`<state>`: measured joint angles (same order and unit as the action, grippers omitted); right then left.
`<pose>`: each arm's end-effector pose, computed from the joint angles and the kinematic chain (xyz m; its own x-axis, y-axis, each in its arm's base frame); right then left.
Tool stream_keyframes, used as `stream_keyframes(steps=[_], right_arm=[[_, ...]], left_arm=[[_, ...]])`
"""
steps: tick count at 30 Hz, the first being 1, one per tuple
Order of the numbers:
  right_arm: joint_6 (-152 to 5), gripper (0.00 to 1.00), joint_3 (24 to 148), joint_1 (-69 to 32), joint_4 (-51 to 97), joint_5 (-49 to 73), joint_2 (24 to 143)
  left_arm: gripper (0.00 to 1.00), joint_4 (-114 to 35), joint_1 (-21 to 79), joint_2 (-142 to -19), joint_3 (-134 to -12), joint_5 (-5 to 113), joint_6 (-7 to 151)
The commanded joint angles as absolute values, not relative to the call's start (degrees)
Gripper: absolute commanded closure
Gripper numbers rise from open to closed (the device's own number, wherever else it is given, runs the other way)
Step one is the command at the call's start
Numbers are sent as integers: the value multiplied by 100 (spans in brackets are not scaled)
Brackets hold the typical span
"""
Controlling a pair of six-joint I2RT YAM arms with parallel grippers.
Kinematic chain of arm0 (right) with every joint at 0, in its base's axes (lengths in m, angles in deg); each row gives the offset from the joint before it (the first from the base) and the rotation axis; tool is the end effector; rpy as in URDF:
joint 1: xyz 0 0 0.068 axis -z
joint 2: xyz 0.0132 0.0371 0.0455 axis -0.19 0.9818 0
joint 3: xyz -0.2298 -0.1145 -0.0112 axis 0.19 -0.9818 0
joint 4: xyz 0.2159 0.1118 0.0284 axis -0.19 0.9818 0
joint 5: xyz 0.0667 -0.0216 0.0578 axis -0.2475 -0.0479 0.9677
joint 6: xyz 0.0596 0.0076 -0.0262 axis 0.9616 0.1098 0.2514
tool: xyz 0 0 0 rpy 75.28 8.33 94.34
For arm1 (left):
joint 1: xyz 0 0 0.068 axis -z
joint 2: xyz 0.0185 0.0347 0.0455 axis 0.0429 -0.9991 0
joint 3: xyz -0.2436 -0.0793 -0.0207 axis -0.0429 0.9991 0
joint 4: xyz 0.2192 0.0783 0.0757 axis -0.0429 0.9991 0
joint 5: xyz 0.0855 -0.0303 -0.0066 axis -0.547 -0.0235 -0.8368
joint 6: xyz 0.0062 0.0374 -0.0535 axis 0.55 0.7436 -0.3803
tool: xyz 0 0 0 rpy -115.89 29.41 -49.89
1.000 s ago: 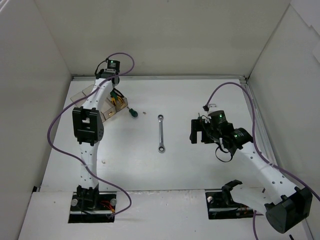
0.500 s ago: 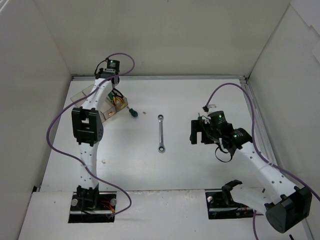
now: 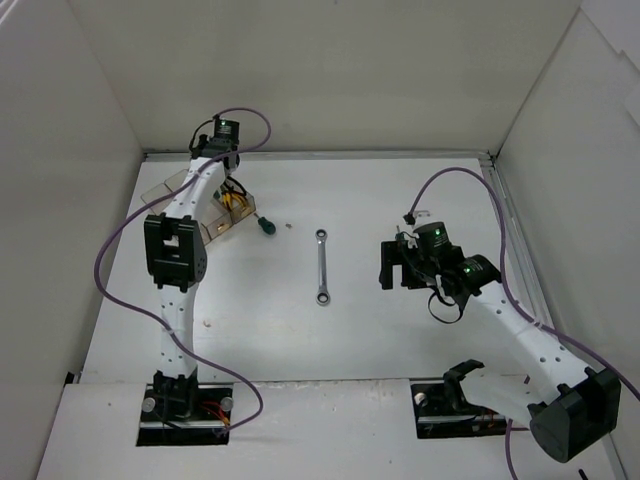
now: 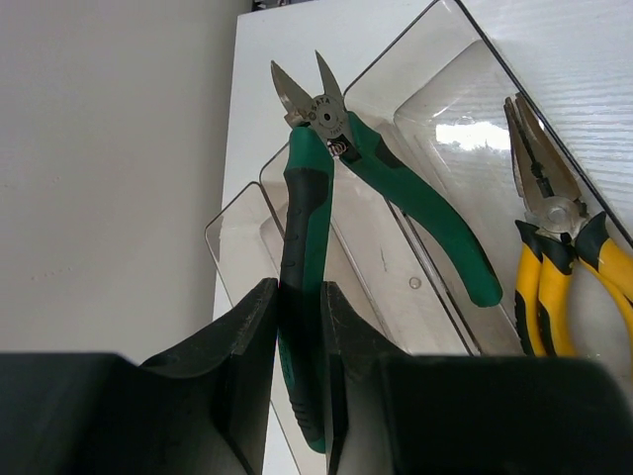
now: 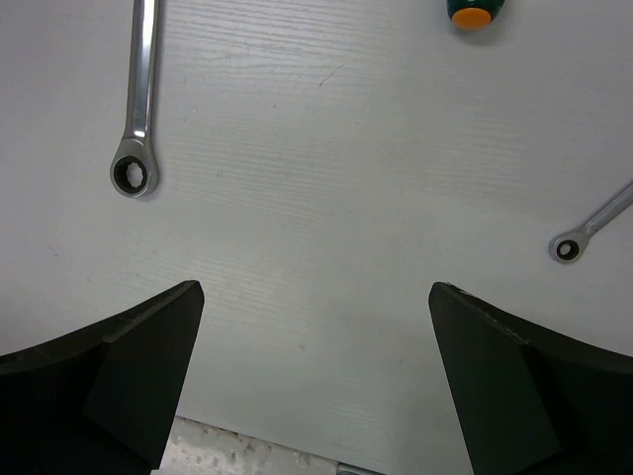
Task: Sort the tools into containers
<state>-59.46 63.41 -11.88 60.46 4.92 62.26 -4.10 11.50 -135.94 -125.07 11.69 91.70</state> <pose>0.1995 0.0847 0.2720 -0.7465 0.0712 -0.6615 -0.1390 0.9556 0.2597 0.5032 -0.0507 0.2575 -0.6714 0.2315 -0.7040 -0.1991 0.8587 0.4722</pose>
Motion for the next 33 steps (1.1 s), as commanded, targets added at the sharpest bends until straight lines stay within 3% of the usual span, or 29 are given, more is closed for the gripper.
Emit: stream_keyframes(steps=[1,11,19,27,30,31,33], right_arm=[[-5997,2,6372,-1172,5762,447,6263],[-6024,2,6337,-1164,5753,465,6316],[-6032,2,6329,-1164,5753,491,6351],[-6015,2,6249,-1163,5762,500,6219],[-6015,2,6241,-1164,5762,500,6193],[-6015,2,6258,-1155,5762,526,6193],[-6015,2,6284,-1172,5762,517,6193]], left_arm=[[96,-811,1212,-13592,-12822,715,9534],[77,-731,1336,-14058,-13034,820,9465],[71,-942,1441,-13654,-12638,1460,8937],[59,-881,1441,-13803,-12954,1954,8524],[44,-1073,1441,-13532,-12788,2094,8427],[31,-1257,1493,-13435,-12631,2121,8427],[21,-1346,1494,-13215,-12550,2208,8227]])
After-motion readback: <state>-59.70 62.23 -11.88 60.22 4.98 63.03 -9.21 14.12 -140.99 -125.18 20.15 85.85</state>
